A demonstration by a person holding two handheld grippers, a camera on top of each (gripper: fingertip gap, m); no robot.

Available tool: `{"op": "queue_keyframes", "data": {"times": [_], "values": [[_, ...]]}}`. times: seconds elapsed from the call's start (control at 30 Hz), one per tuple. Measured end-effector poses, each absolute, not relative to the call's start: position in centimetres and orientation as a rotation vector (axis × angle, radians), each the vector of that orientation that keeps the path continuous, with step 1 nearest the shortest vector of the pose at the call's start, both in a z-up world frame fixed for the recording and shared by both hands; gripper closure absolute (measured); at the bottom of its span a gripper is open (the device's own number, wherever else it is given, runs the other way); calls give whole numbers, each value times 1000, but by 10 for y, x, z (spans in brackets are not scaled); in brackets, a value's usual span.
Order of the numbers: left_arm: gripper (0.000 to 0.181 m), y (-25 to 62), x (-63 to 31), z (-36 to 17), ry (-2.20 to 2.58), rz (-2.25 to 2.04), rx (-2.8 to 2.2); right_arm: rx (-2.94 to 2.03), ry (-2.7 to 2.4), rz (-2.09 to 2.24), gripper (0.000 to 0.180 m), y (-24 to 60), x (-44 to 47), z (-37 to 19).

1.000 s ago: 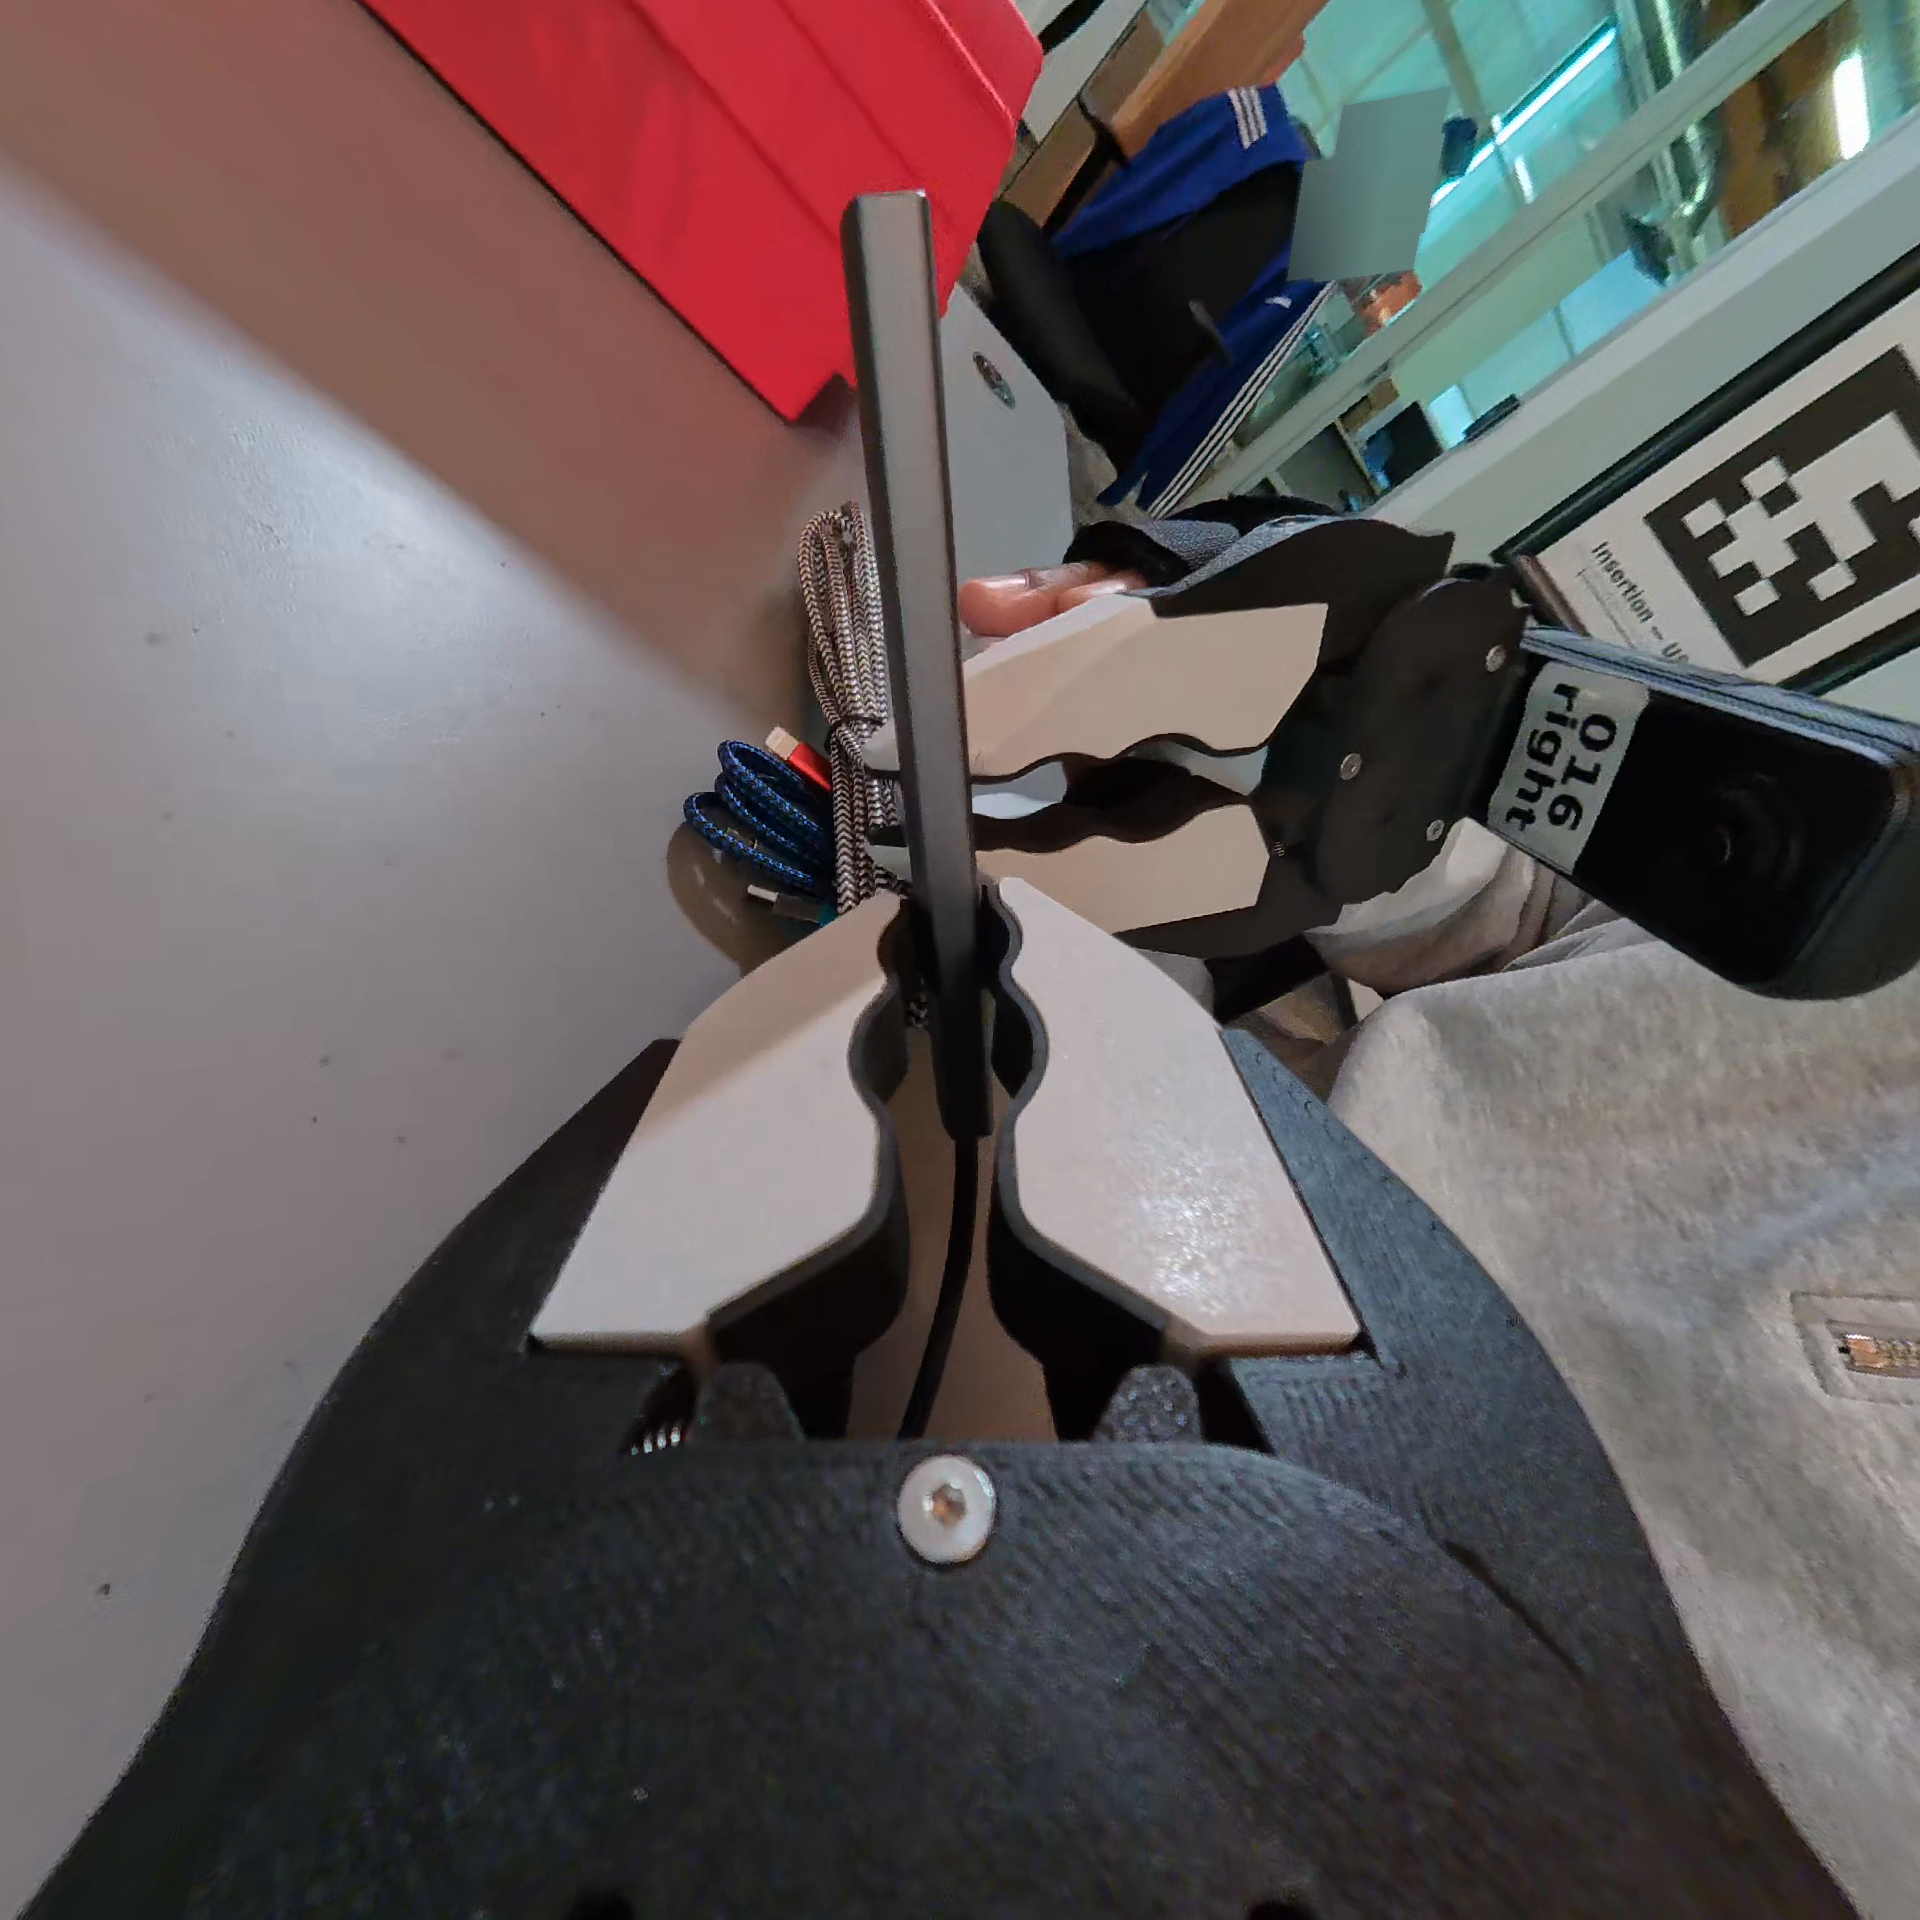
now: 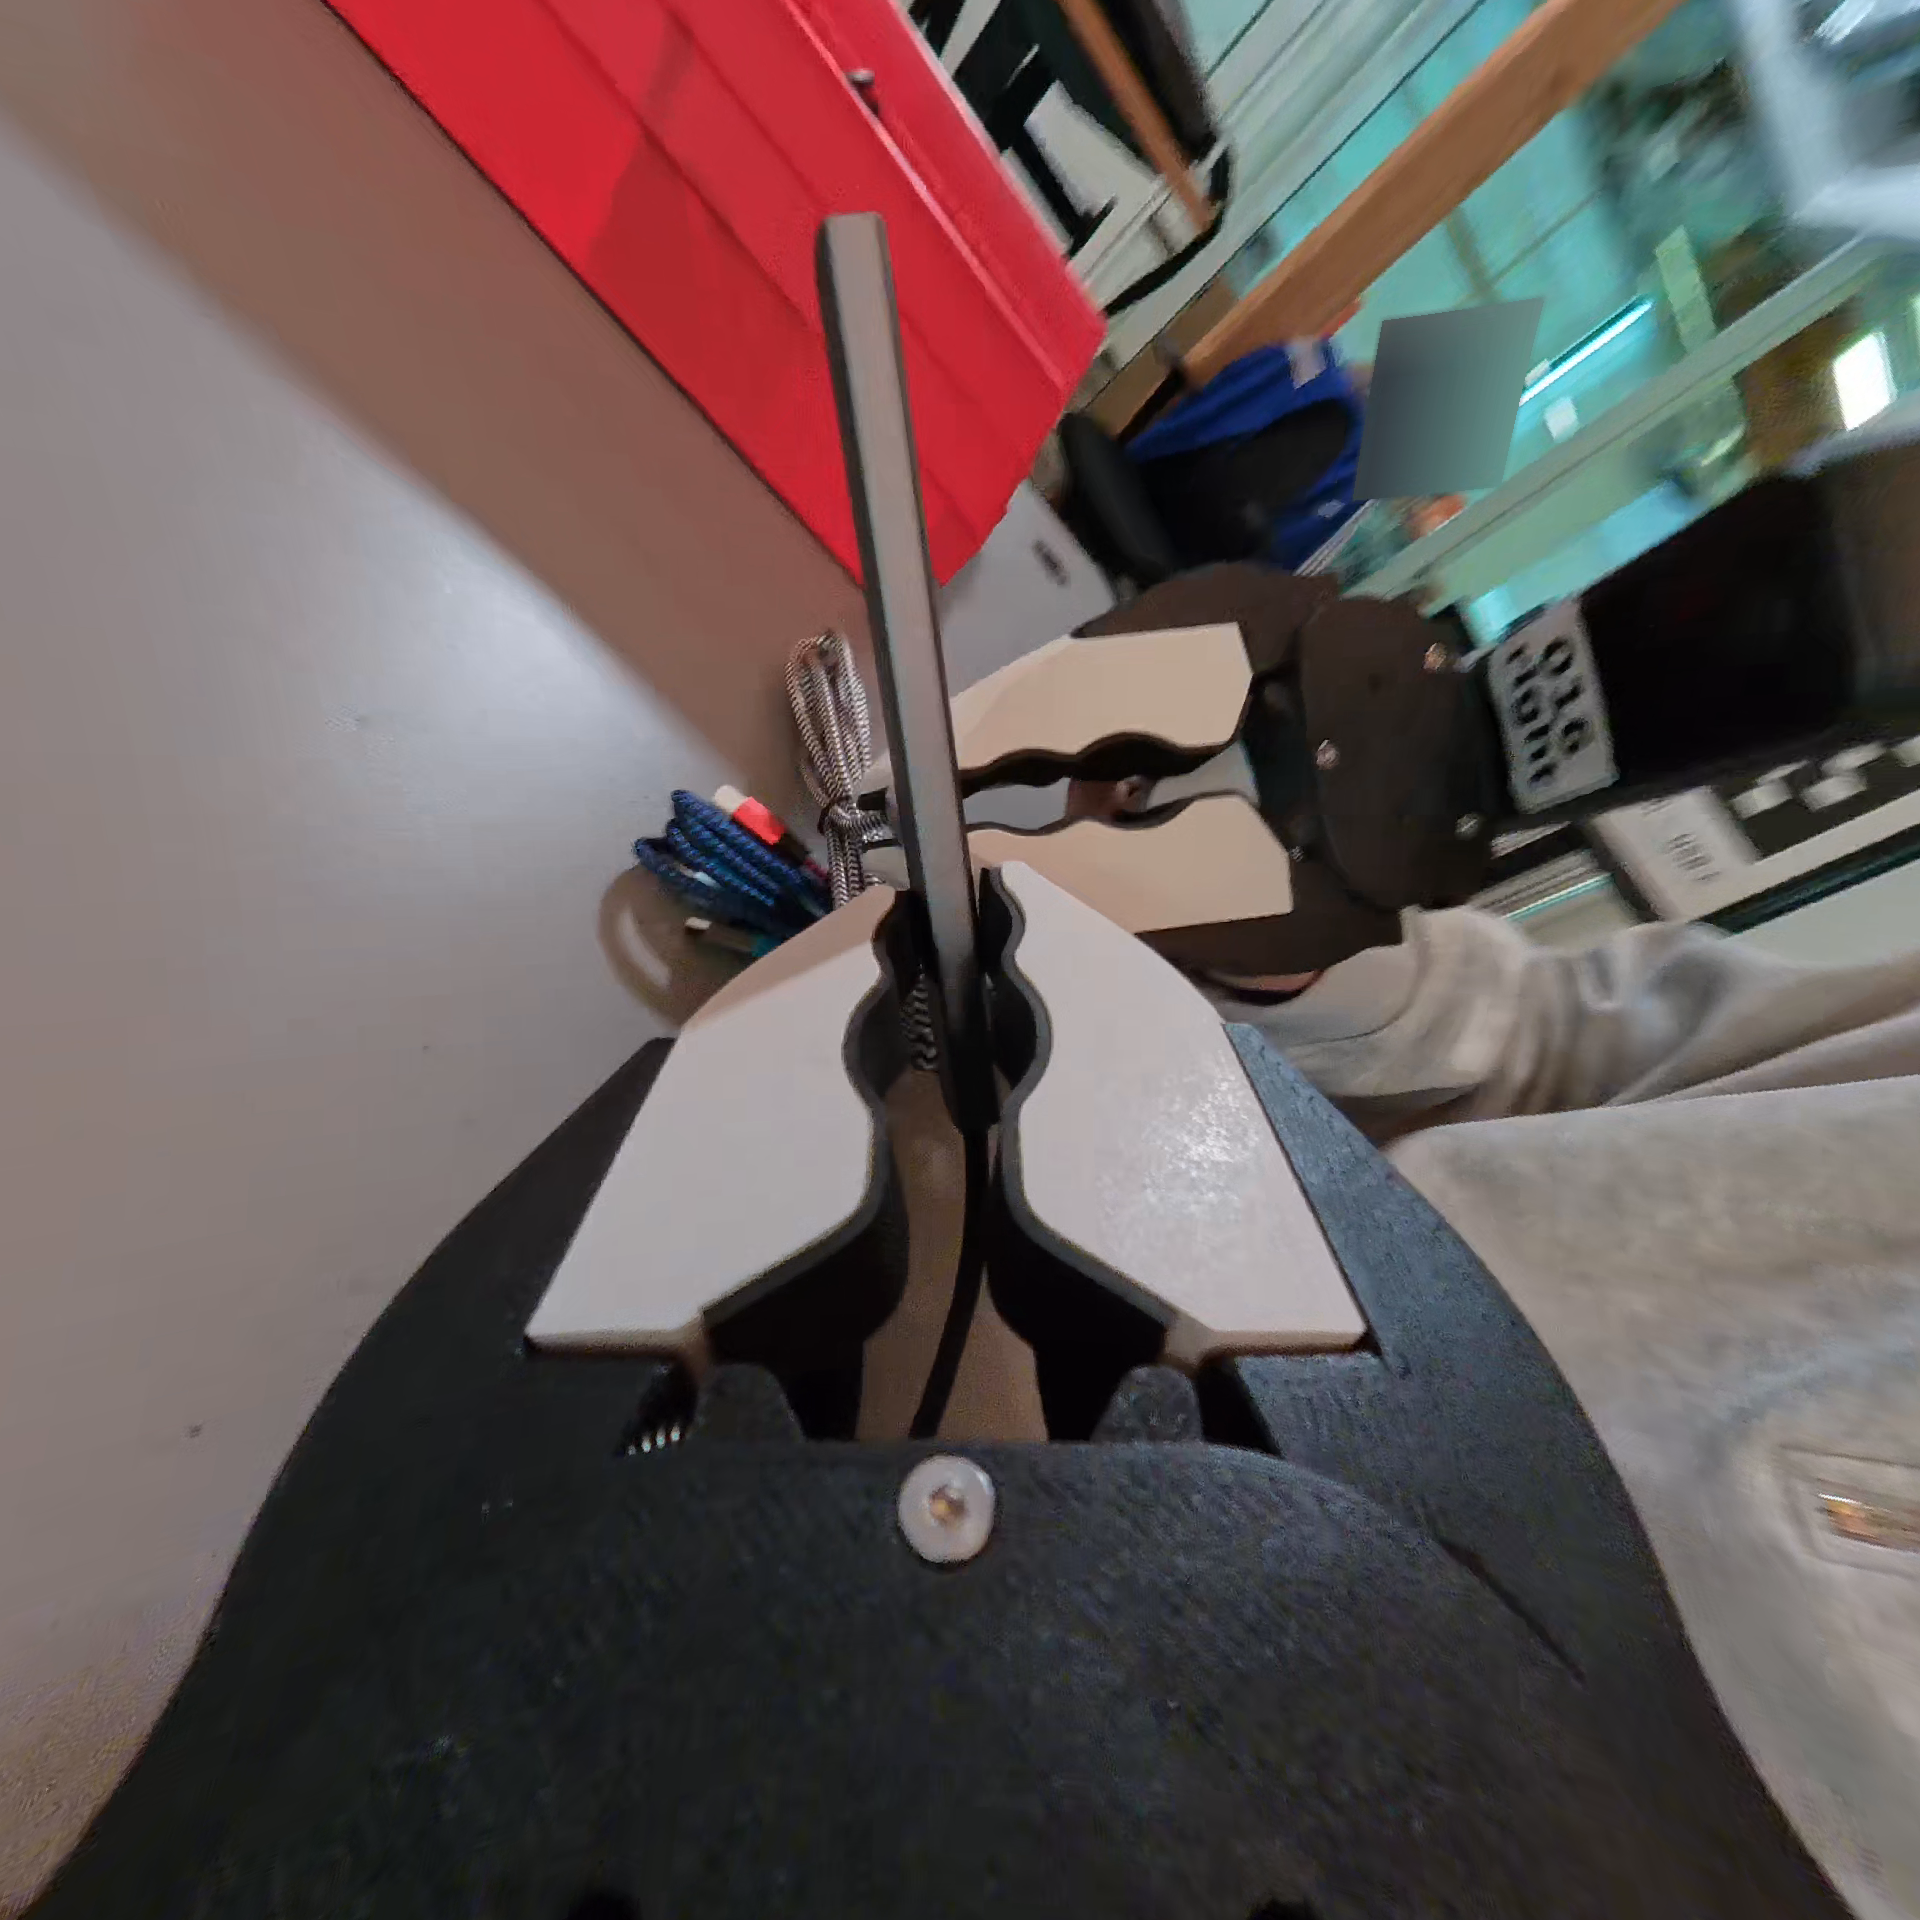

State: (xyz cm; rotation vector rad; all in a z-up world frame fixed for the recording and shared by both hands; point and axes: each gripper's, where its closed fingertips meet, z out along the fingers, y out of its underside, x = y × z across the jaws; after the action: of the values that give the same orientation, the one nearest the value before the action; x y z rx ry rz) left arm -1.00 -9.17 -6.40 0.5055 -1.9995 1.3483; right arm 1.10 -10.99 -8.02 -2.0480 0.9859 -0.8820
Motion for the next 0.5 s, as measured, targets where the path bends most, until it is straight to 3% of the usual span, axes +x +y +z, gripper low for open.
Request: {"op": "queue_keyframes", "data": {"times": [0.03,0.5], "values": [[165,-90,-9,-61,-1935,1343,523,-2056,959,-906,171,-109,10,-77],[169,-89,-1,-67,-1714,1278,617,-2151,848,-922,176,-102,-10,-81]]}}
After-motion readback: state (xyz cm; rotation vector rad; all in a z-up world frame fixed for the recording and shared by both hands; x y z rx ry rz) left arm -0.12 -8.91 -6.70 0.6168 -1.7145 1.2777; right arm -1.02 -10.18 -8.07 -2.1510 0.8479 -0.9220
